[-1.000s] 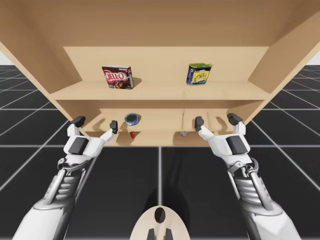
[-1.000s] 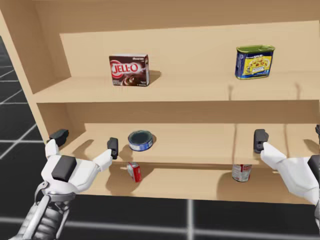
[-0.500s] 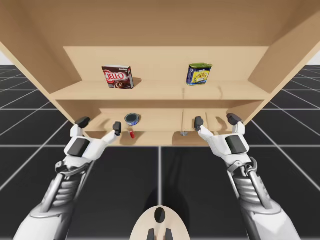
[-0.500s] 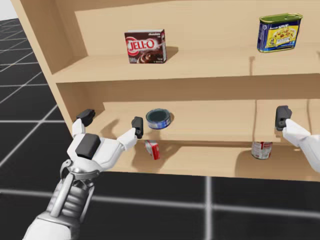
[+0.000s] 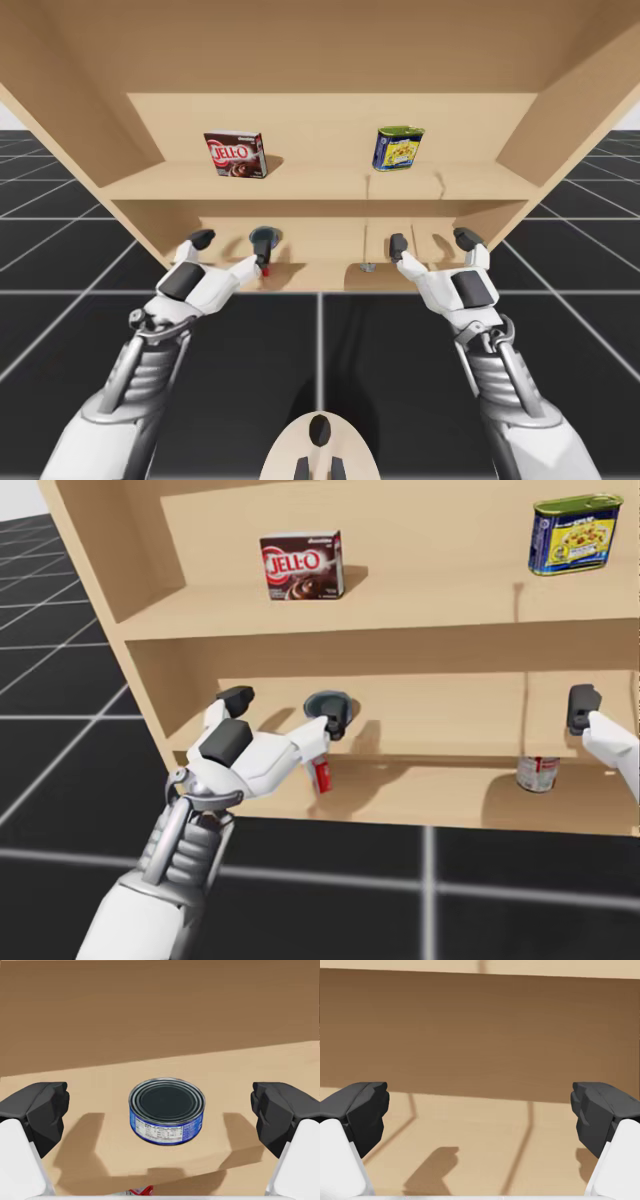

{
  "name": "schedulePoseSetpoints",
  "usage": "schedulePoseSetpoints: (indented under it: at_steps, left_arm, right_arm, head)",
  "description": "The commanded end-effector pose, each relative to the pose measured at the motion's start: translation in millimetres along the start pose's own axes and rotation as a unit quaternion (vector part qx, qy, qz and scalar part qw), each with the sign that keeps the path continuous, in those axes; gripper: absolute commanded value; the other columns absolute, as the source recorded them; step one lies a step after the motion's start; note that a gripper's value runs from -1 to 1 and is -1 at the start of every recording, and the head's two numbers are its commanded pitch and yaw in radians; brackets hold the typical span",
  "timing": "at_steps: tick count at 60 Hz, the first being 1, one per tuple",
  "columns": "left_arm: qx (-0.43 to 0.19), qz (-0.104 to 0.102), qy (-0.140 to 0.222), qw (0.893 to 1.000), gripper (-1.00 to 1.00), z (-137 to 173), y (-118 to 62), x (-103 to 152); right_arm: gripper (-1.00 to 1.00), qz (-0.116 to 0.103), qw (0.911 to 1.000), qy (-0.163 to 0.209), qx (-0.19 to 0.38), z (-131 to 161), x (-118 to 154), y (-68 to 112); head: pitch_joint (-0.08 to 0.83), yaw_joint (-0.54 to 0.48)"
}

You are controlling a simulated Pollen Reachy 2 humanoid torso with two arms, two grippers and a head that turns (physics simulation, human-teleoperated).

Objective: Find the tuna fish can on the shelf and bring it to me.

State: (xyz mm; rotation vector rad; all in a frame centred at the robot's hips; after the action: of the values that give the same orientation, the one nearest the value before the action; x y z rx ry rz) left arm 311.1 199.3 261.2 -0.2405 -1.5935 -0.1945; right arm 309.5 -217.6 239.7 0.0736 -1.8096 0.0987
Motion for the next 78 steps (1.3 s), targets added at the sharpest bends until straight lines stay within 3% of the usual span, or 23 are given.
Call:
schedulePoseSetpoints:
  at_steps: [1, 10, 20, 34, 50, 52, 54, 55, 56, 71, 78]
  left_arm:
    - [-0.013, 0.031, 0.021, 0.999, -1.0, -21.2, -14.3, -11.0]
    - [-0.011, 0.032, 0.038, 0.999, -1.0, -44.7, -17.9, -21.8]
    - [-0.008, 0.054, 0.059, 0.997, -1.0, -69.7, -14.4, -31.9]
    - [0.002, 0.06, 0.083, 0.995, -1.0, -93.9, -14.4, -49.5]
    - [0.003, 0.052, 0.095, 0.994, -1.0, -106.5, -17.7, -61.4]
    - [0.004, 0.048, 0.097, 0.994, -0.79, -105.8, -18.3, -63.7]
    - [0.004, 0.048, 0.097, 0.994, -0.32, -105.2, -18.5, -64.6]
    - [0.002, 0.048, 0.098, 0.994, 0.87, -103.8, -18.8, -64.6]
    - [0.0, 0.049, 0.099, 0.994, 0.98, -102.2, -19.1, -64.5]
    - [-0.004, 0.036, 0.077, 0.996, 1.0, -80.9, -28.0, -49.3]
    - [-0.014, 0.029, 0.046, 0.998, 1.0, -73.4, -30.3, -28.2]
  right_arm:
    - [-1.0, -0.007, 1.0, 0.0, -0.002, 0.3, -0.3, 0.8]
    - [-1.0, -0.005, 1.0, -0.001, -0.003, 0.2, -0.2, 0.4]
    - [-1.0, -0.004, 1.0, -0.003, -0.006, 0.3, 0.4, -0.6]
    - [-1.0, -0.005, 0.9999, -0.006, -0.009, 0.5, 1.7, -2.6]
    - [-1.0, -0.005, 0.9999, -0.01, -0.01, 0.5, 2.7, -3.6]
    - [-1.0, -0.006, 0.9999, -0.009, -0.01, 0.5, 2.6, -3.7]
    - [-1.0, -0.005, 0.9999, -0.009, -0.01, 0.6, 2.4, -3.6]
    - [-1.0, -0.005, 0.9999, -0.009, -0.01, 0.6, 2.4, -3.7]
    - [-1.0, -0.005, 0.9999, -0.009, -0.01, 0.6, 2.5, -3.6]
    - [-1.0, -0.006, 0.9999, -0.01, -0.01, 0.9, 2.3, -2.7]
    - [-1.0, -0.007, 0.9998, -0.013, -0.012, 0.9, 3.2, -2.8]
  head:
    - [0.478, 0.23]
    - [0.481, 0.22]
    - [0.486, 0.22]
    - [0.491, 0.21]
    - [0.493, 0.21]
    - [0.493, 0.21]
    - [0.494, 0.21]
    - [0.494, 0.21]
    - [0.495, 0.21]
    - [0.495, 0.21]
    - [0.493, 0.21]
